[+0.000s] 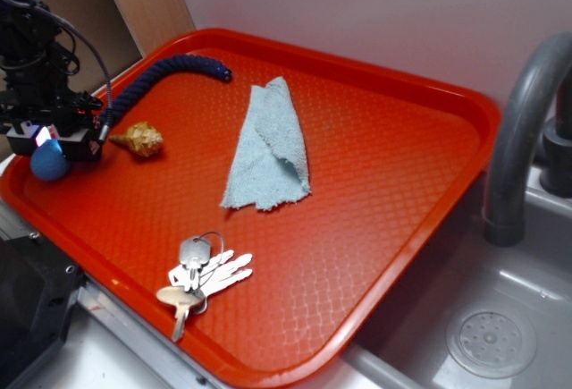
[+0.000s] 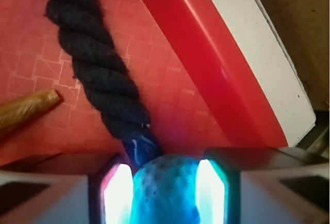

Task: Grab the blue ball.

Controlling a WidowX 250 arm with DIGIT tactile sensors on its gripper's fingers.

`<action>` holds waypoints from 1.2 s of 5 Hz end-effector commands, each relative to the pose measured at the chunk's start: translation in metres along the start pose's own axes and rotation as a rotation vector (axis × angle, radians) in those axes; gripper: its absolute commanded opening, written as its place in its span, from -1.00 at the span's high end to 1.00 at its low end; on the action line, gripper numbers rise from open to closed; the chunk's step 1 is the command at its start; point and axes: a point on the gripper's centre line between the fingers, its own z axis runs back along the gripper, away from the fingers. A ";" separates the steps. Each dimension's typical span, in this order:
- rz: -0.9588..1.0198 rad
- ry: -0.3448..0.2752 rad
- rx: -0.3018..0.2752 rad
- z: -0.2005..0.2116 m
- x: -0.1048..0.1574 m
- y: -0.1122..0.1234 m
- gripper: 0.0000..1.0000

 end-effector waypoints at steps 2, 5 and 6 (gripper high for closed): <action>-0.053 -0.019 -0.118 0.112 -0.027 -0.040 1.00; -0.135 -0.129 -0.312 0.212 -0.025 -0.103 1.00; -0.134 -0.144 -0.320 0.206 -0.022 -0.101 1.00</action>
